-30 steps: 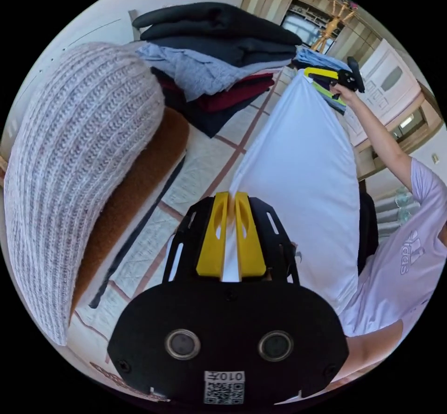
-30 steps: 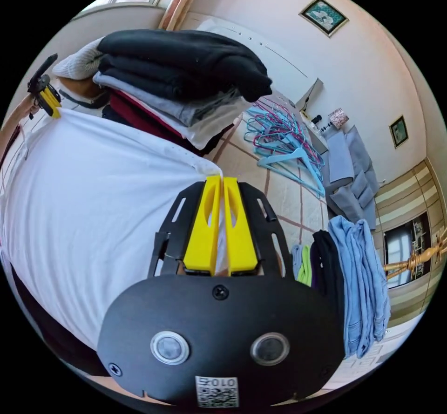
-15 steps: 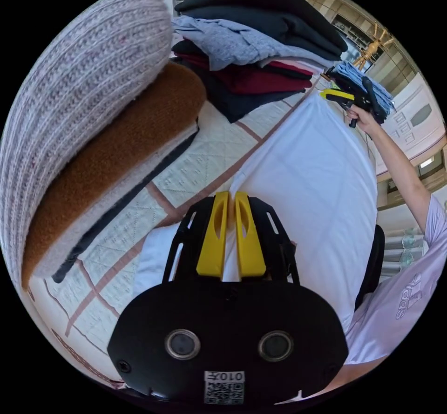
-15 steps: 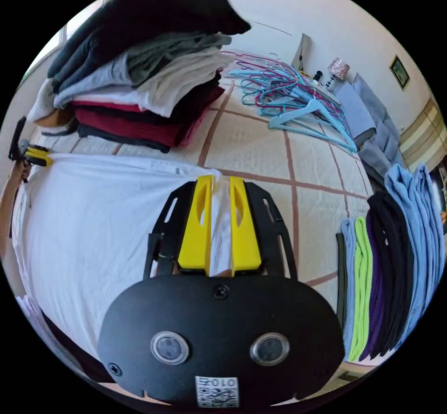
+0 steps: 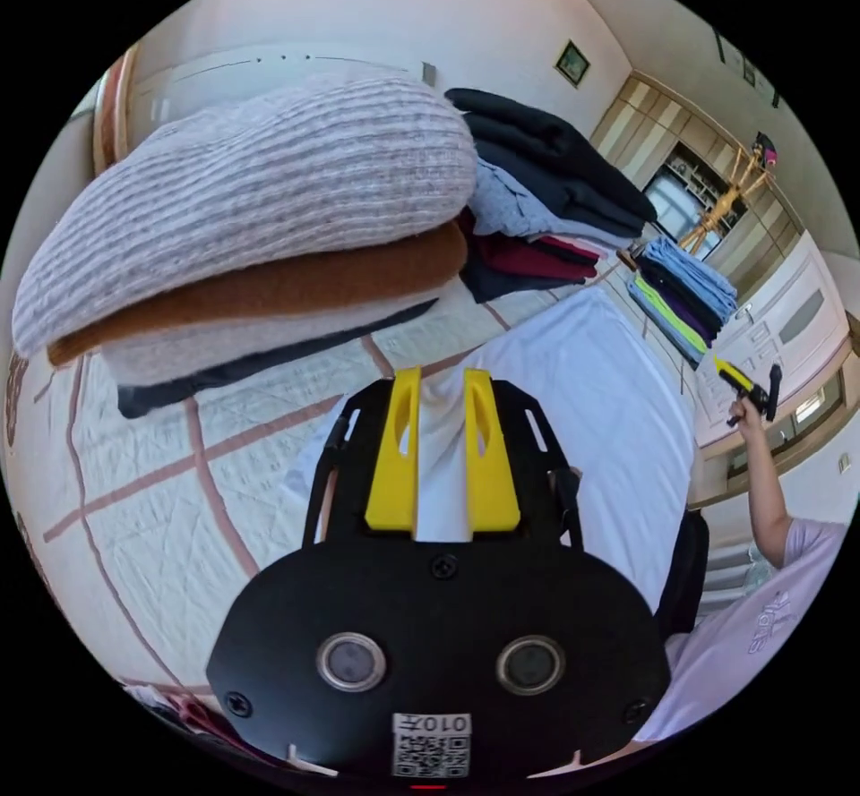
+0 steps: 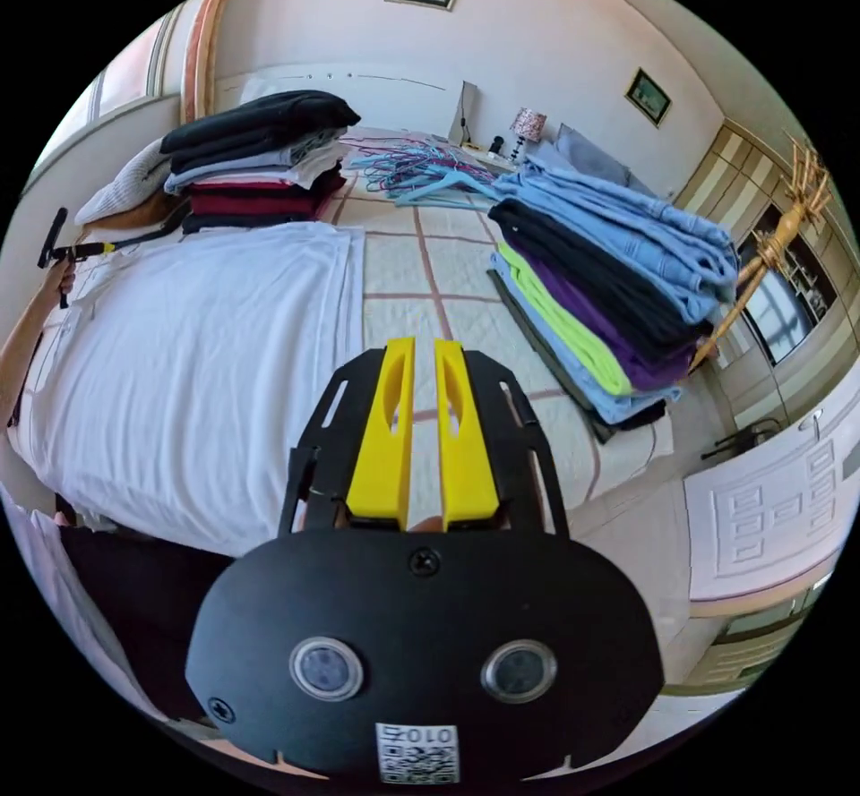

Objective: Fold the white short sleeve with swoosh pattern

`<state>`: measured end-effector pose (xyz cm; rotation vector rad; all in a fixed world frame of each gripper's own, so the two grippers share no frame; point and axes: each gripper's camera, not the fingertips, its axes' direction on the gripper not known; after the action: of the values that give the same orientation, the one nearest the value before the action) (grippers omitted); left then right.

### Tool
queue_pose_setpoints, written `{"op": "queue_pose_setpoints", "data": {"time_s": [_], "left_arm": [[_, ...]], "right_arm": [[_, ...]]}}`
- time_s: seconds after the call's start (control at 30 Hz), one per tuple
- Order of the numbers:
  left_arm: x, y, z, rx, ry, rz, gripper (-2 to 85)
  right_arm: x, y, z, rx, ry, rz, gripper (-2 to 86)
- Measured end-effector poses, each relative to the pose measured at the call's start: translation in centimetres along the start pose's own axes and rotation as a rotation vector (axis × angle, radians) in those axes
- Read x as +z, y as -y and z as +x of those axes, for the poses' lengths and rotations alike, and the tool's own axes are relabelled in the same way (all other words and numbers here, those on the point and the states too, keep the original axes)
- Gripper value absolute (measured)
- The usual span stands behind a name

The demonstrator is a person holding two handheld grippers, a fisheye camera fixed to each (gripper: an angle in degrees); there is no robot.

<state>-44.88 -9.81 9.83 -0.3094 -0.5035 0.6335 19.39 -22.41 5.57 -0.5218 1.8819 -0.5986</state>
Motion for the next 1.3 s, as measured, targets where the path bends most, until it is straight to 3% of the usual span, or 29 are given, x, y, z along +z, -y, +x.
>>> {"op": "queue_pose_setpoints", "data": {"time_s": [0.27,0.47,0.57,0.77,0.9,1.07,1.3], "left_arm": [[-9.2,-10.2,9.7,0.179,-0.053,0.002,6.9],[-13.1,-17.3,16.3,0.199,-0.13,-0.027,6.5],[-14.4,-19.6,18.3,0.187,-0.174,-0.052,6.6],[-18.4,-24.3,21.7,0.199,-0.23,-0.103,7.8],[-20.8,-28.2,27.2,0.428,-0.111,-0.112,9.0],[-20.6,-32.1,35.5,0.8,0.024,-0.15,9.1],[-19.4,-36.3,42.6,1.121,0.275,-0.02,6.9]], "right_arm": [[2.8,-16.0,-0.2,0.359,0.226,-0.094,7.3],[7.7,-17.9,0.9,0.534,0.492,-0.138,6.4],[10.0,-16.9,0.2,0.491,0.488,-0.24,4.0],[11.2,-18.4,-0.1,0.537,0.413,-0.257,5.3],[6.8,-19.6,-2.7,0.522,0.243,-0.194,7.5],[2.0,-22.2,-12.2,0.376,-0.083,-0.15,9.5],[0.3,-26.2,-21.2,0.281,0.182,-0.099,9.4]]}}
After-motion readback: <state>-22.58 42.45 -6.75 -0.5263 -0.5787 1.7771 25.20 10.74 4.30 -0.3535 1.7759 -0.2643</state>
